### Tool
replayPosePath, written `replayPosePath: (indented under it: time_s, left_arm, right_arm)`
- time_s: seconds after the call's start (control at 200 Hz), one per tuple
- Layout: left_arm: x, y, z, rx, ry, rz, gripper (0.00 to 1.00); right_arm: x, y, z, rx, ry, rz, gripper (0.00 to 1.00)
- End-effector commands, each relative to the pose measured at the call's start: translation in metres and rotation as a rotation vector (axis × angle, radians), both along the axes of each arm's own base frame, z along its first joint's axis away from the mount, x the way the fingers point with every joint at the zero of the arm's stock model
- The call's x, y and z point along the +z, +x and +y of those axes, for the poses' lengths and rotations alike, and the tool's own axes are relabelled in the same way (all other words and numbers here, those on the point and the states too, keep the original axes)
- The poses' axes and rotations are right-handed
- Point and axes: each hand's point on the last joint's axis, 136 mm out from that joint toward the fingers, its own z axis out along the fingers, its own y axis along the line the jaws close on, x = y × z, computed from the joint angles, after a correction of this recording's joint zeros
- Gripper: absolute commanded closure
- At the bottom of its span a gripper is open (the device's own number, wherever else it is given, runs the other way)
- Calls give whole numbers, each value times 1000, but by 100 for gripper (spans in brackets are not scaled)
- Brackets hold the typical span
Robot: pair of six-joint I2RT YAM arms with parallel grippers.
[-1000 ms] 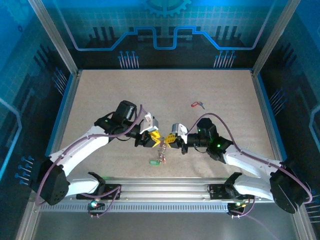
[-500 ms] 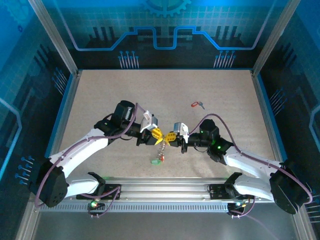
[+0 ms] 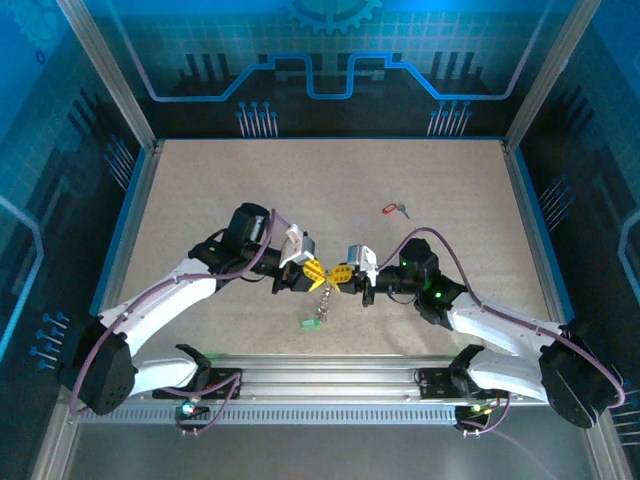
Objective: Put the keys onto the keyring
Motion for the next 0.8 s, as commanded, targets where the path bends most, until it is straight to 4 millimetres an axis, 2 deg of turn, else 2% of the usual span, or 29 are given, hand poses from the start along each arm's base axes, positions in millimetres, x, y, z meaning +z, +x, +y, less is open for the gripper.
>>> replayPosePath:
  time_s: [0.0, 0.075, 0.24, 0.39, 0.47, 0.6, 0.79]
  left_arm:
    - [2, -9, 4, -33, -13, -24, 79]
    - [4, -10, 4, -38, -22, -32, 82]
    - [14, -10, 3, -44, -50, -57, 100]
    - [13, -15, 6, -76, -22, -93, 100]
    - [12, -13, 9, -63, 33, -98, 100]
    - [10, -9, 13, -32, 129, -138, 100]
    - [12, -3, 20, -3, 227, -170, 100]
  right_arm:
    - [31, -3, 2, 23, 72, -76, 100]
    - [32, -4, 3, 29, 72, -78, 100]
    - [30, -5, 6, 40, 60, -78, 100]
    - [31, 0, 6, 16, 50, -74, 100]
    - [26, 3, 6, 9, -7, -73, 88]
    - [14, 4, 2, 6, -104, -83, 81]
    - [9, 4, -1, 4, -163, -88, 73]
